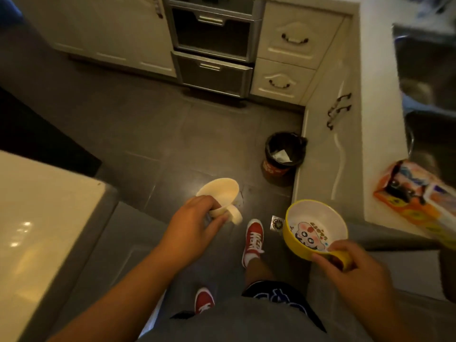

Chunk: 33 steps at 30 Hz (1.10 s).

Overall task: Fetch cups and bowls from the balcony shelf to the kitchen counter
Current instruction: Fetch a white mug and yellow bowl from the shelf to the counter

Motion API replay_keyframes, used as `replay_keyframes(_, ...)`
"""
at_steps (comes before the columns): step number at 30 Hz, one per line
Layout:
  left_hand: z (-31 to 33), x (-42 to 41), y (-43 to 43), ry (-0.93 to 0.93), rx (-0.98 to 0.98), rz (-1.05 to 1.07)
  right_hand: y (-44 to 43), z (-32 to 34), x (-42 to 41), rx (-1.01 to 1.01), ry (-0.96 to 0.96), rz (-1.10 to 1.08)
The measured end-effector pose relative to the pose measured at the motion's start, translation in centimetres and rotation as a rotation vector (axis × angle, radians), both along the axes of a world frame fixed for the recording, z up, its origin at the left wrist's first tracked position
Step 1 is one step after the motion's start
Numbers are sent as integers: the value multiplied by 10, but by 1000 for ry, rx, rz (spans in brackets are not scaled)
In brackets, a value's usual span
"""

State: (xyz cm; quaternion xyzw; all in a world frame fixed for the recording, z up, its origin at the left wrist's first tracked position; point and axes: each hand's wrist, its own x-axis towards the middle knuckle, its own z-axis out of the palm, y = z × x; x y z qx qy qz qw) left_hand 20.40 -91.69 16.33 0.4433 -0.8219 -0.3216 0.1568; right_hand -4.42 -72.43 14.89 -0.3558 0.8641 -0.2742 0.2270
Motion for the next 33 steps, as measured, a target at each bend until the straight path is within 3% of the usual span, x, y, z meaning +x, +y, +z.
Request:
replay_keyframes(4, -5, -67, -66, -17, 8, -31, -52, -2, -58, -16, 98, 5)
replay_keyframes(7, -3, -98, -109, -53, 5, -10, -101, 4, -97, -43, 68, 64)
replay_keyframes(13, 9, -102, -170, -105, -1, 134, -229, 14, -136, -80, 16, 241)
replay_keyframes(27, -16, -12, -309, -93, 158, 763, -556, 9, -61, -204, 2, 771)
replay_keyframes(33, -14, 2, -403, -107, 124, 730, -645, 16, -61, -186, 58, 805)
